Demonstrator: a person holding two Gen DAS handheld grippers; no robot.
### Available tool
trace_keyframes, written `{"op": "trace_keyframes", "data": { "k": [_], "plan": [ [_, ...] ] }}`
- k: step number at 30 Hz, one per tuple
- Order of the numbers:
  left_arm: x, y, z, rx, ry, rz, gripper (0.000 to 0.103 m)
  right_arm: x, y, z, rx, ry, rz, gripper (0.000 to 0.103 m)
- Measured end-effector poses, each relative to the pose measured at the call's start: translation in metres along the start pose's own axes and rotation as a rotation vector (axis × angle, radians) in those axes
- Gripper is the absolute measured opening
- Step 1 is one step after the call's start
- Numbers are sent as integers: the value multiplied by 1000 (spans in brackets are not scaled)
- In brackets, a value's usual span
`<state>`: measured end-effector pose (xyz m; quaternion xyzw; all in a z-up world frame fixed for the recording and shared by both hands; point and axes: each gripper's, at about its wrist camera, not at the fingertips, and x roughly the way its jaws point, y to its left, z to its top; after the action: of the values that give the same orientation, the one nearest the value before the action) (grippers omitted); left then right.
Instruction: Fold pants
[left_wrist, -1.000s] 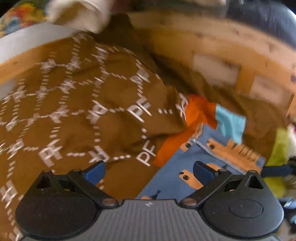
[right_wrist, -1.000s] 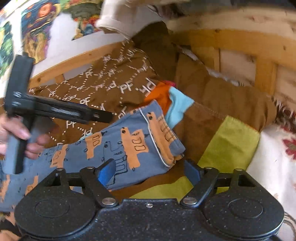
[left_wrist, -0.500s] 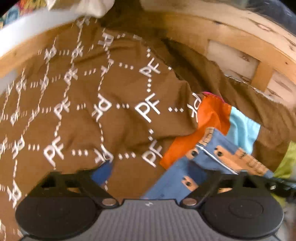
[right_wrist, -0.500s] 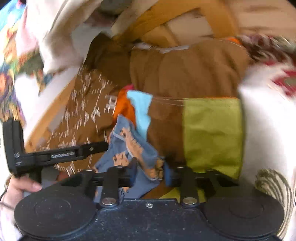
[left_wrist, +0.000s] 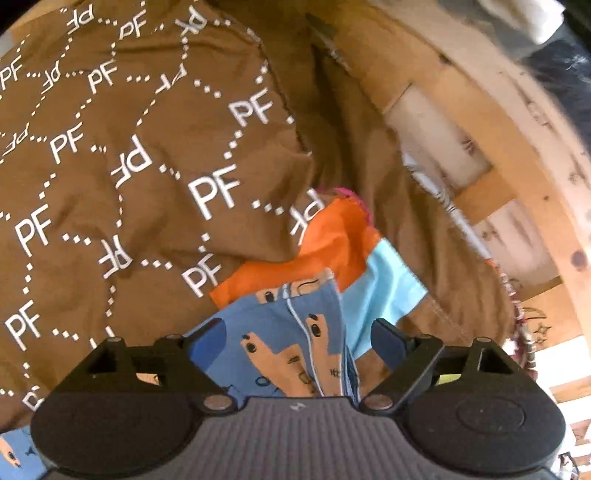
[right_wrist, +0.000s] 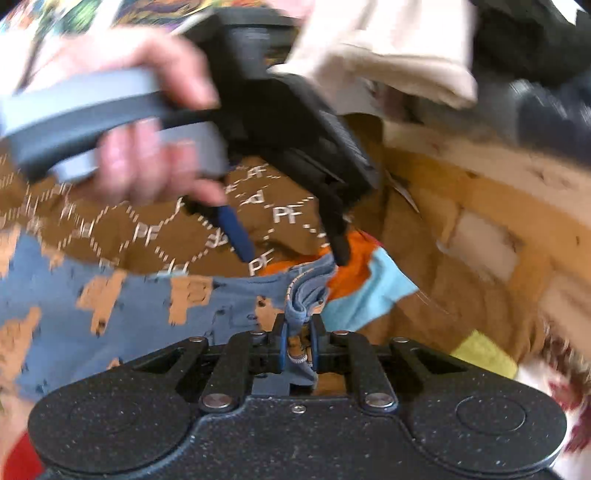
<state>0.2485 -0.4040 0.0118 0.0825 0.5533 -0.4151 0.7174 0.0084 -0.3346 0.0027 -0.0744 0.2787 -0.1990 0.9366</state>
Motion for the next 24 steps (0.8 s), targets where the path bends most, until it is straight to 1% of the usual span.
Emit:
{"op": "trace_keyframes", "data": {
  "k": [2,5,6,7,8,9,10,12,15,18,21,24],
  "plan": [
    [4,-5,-1,10,18,3,89,0,9,-1,-62,-4,-12,13],
    [9,-15,-3,51,38,20,89,1,22,-3,-145,-8,-22,13],
    [12,-18,-4,64,44,32,84,1,25,-4,-170,-10,-23,13],
    [15,-21,-6,78,50,50,70,1,29,-4,-189,-12,-24,13],
    [20,-24,-7,88,53,70,58,0,31,-4,-203,-14,-22,13],
    [23,-25,-8,92,57,92,33,0,32,-4,-210,-15,-19,13],
    [24,-24,-10,85,56,101,23,-1,33,-4,-213,-16,-16,12],
    [20,-21,-15,70,39,68,13,-5,35,-5,-220,-18,-12,12],
    [2,-13,-29,51,-27,26,11,-9,37,-3,-216,-33,3,11],
    [-26,6,-49,18,-88,-25,11,-19,41,2,-220,-64,33,11],
    [-52,31,-69,-48,-130,-81,11,-32,46,9,-213,-93,92,11],
    [-80,63,-92,-102,-161,-112,11,-45,57,17,-206,-112,174,11]
  ]
}}
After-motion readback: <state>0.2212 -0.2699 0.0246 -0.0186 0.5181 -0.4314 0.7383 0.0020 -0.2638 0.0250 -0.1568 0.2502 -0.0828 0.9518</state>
